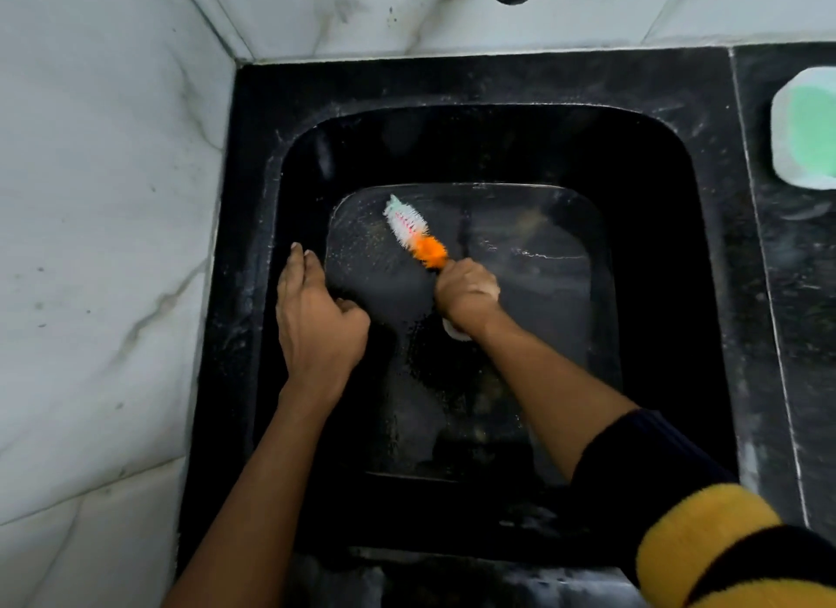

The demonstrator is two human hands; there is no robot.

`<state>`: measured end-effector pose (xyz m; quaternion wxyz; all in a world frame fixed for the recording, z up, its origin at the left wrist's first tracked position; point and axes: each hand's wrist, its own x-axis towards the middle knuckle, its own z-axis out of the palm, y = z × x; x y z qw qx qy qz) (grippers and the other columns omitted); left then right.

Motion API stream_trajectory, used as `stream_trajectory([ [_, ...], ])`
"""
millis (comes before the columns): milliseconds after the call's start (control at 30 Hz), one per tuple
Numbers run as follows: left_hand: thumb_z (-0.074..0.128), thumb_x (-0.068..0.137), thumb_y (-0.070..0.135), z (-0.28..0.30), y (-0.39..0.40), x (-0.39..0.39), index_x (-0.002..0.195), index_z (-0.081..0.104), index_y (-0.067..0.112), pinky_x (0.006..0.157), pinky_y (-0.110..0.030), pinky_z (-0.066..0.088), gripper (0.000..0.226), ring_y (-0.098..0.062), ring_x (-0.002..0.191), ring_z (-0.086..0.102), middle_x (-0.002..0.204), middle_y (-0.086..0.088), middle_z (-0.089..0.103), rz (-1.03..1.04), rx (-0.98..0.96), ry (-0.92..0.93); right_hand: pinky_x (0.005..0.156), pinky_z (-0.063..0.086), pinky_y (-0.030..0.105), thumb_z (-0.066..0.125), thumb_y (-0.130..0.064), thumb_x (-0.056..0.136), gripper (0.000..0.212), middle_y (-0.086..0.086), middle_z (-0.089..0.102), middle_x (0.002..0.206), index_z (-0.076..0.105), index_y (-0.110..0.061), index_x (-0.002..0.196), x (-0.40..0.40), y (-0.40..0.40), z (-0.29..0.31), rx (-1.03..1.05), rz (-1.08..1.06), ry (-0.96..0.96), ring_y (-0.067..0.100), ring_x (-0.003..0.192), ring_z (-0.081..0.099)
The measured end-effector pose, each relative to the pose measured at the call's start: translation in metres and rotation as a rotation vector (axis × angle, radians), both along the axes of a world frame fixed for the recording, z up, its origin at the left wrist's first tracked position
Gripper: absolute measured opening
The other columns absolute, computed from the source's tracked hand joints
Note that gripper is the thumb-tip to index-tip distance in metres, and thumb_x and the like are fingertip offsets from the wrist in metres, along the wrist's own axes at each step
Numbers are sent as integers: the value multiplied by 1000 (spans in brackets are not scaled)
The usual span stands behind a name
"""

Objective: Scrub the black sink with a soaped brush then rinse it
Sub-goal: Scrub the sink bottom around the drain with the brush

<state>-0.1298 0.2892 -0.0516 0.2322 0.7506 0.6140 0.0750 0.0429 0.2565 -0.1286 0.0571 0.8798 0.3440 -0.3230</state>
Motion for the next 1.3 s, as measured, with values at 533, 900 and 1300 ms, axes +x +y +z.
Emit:
stream_trajectory([
  [533,61,85,12,-31,-101,-16,155,23,8,123,-33,17,80,-17,151,14,165,-1,14,-119,-316,3,89,50,37,39,-11,99,36,7,56,134,58,-13,129,7,-12,2,-27,25,-15,25,122,56],
  [900,61,88,11,-36,-131,-16,157,20,14,119,-22,8,79,-16,151,11,165,6,12,-102,-409,-92,99,44,40,45,-16,94,39,11,54,137,56,-5,130,108,-95,4,-242,-456,-220,28,126,52],
  [1300,59,87,11,-35,-138,-11,156,19,11,122,-24,9,80,-14,151,9,165,2,11,-175,-391,-83,86,50,34,57,-15,93,35,7,56,133,58,-7,128,59,-36,21,-264,-5,-205,24,121,55],
])
